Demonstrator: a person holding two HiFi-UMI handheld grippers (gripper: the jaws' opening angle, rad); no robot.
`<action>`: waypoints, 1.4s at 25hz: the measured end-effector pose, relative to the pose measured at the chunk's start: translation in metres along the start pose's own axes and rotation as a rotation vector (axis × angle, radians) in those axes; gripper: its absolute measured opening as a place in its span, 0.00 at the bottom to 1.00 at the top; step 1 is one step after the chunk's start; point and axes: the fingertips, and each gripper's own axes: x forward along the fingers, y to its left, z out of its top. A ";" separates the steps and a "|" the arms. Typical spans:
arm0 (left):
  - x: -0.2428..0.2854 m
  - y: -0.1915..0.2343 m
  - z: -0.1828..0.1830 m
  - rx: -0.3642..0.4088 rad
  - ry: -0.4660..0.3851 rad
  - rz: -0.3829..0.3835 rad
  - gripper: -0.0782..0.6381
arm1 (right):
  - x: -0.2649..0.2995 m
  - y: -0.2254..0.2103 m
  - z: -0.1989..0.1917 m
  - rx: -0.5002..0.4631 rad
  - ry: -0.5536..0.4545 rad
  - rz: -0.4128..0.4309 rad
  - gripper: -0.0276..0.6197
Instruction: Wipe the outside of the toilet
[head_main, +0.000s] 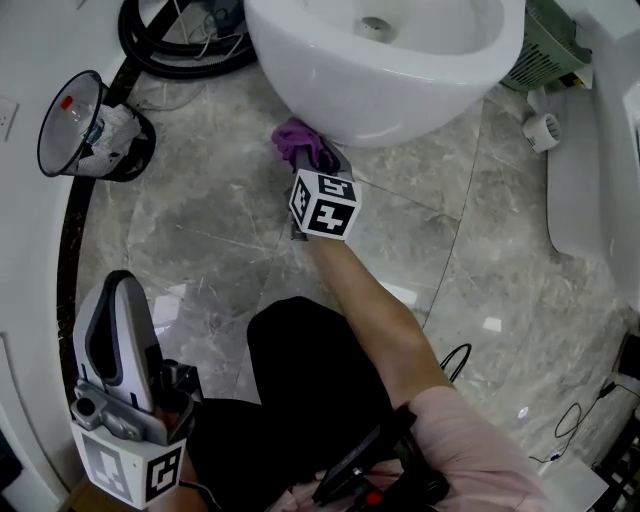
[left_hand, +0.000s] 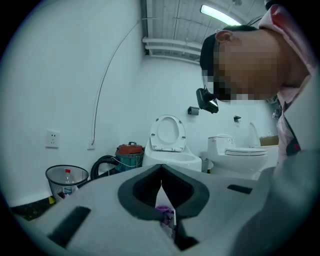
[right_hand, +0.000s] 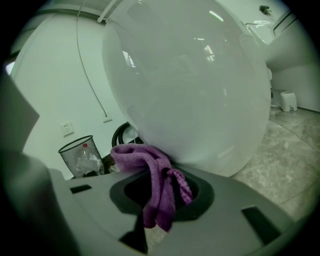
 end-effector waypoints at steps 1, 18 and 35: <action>0.002 -0.002 0.000 0.003 0.000 -0.003 0.12 | -0.003 -0.002 0.001 -0.003 0.006 0.004 0.18; 0.044 -0.035 -0.004 0.059 0.000 -0.057 0.12 | -0.047 -0.045 0.010 -0.018 0.085 0.059 0.18; 0.178 -0.017 -0.078 0.031 0.007 0.025 0.12 | -0.071 -0.085 0.022 -0.097 0.161 0.128 0.18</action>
